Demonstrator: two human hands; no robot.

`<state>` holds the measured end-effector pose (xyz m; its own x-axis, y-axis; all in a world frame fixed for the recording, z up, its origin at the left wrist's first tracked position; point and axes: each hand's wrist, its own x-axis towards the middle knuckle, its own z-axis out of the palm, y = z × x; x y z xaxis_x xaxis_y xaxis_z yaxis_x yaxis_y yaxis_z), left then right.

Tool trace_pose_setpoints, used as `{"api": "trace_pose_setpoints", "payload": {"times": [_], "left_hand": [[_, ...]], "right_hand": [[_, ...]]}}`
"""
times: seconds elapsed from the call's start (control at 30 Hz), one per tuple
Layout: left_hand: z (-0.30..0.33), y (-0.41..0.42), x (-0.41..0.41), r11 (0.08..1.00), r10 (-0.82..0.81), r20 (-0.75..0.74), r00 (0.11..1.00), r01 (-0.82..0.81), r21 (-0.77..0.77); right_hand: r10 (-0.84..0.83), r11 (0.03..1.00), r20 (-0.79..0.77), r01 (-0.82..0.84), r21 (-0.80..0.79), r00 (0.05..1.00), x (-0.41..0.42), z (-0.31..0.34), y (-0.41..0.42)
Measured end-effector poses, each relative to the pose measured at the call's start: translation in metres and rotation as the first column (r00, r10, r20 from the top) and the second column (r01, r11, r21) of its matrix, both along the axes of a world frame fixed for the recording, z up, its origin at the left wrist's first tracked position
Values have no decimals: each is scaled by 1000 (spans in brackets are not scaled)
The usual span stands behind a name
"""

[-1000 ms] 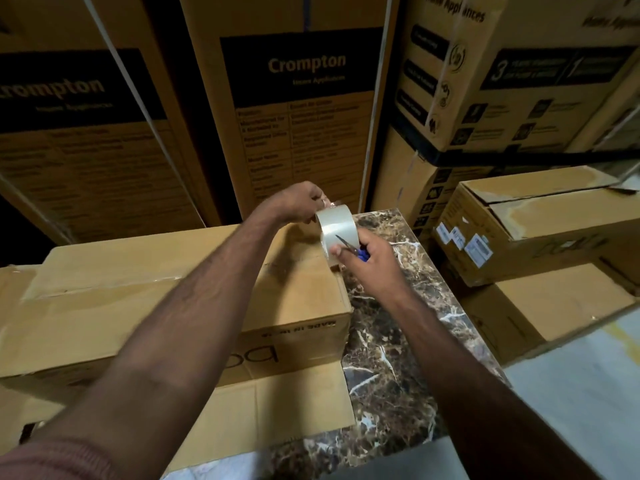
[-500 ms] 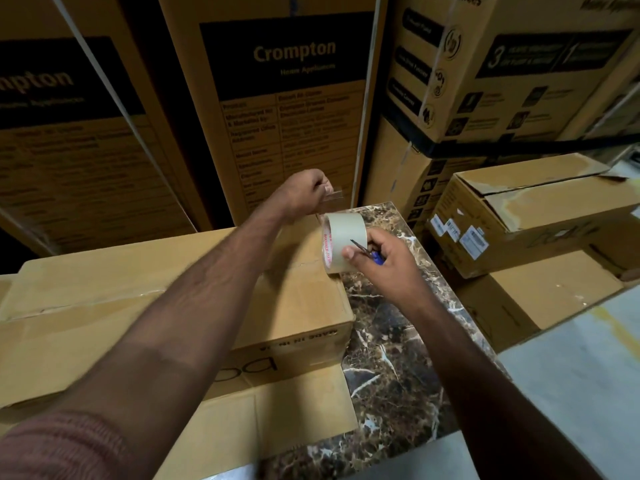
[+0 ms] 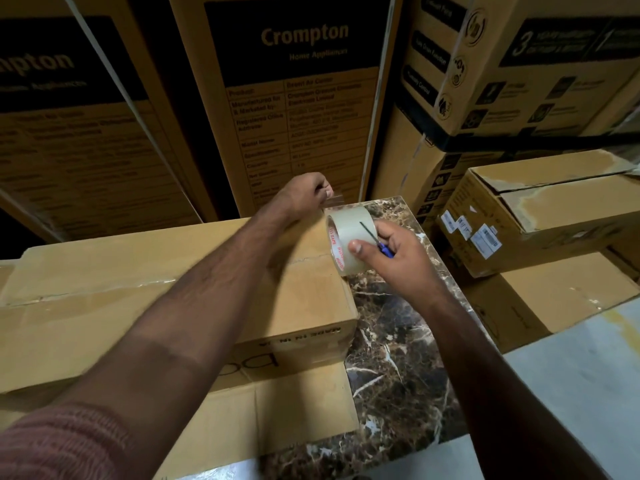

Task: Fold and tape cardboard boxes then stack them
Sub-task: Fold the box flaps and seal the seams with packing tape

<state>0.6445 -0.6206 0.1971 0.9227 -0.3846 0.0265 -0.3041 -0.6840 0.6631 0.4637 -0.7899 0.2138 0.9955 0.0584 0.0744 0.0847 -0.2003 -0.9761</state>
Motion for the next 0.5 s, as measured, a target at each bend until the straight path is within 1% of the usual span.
{"api": "trace_pose_setpoints", "payload": {"times": [0.13,0.5], "left_hand": [[-8,6,3,1000,5,-43,999,-5,8],[-15,5,12,996,7,-73,997,-1,84]], "right_hand": [[40,999,-17,-41,-33,999,4,2,0],[62,996,-36,-65,-68,997,8,4,-5]]}}
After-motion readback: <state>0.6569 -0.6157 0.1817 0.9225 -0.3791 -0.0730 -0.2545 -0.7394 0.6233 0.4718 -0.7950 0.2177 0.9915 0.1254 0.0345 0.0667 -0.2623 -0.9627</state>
